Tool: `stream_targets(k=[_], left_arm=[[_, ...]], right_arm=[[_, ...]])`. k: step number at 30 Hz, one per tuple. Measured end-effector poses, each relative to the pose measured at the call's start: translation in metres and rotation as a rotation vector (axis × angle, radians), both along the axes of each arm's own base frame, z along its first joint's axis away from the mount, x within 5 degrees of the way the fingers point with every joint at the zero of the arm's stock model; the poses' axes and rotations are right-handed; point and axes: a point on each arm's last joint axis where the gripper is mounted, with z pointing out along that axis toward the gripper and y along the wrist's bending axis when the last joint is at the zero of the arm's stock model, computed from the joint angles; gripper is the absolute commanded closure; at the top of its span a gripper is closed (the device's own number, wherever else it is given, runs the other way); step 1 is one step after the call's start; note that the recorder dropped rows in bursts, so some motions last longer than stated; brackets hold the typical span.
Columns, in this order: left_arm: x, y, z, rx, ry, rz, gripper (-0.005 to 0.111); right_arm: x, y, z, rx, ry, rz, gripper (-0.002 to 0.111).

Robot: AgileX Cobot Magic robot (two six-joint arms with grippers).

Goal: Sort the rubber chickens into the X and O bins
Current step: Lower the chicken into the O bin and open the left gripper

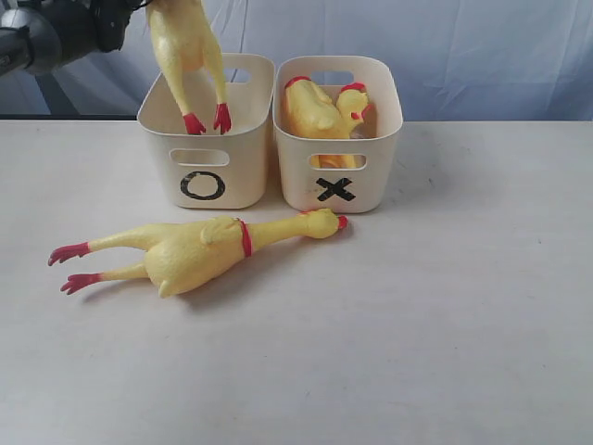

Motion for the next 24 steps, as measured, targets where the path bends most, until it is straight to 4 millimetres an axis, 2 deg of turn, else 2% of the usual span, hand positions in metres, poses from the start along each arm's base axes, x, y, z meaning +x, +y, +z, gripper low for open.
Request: stream_targets(k=[3, 9, 15, 19, 24], left_arm=[[0.001, -0.005, -0.009, 0.082, -0.005, -0.028, 0.107], [0.004, -0.016, -0.034, 0.016, 0.097, -0.059, 0.107], [0.003, -0.016, -0.049, -0.025, 0.267, -0.038, 0.107], [0.003, -0.015, -0.052, -0.125, 0.317, -0.024, 0.094], [0.002, -0.015, -0.052, -0.163, 0.329, -0.020, 0.064]], right_arm=[[0.000, 0.000, 0.000, 0.000, 0.000, 0.000, 0.109], [0.000, 0.000, 0.000, 0.000, 0.000, 0.000, 0.109], [0.000, 0.000, 0.000, 0.000, 0.000, 0.000, 0.109], [0.000, 0.000, 0.000, 0.000, 0.000, 0.000, 0.109], [0.000, 0.000, 0.000, 0.000, 0.000, 0.000, 0.109]])
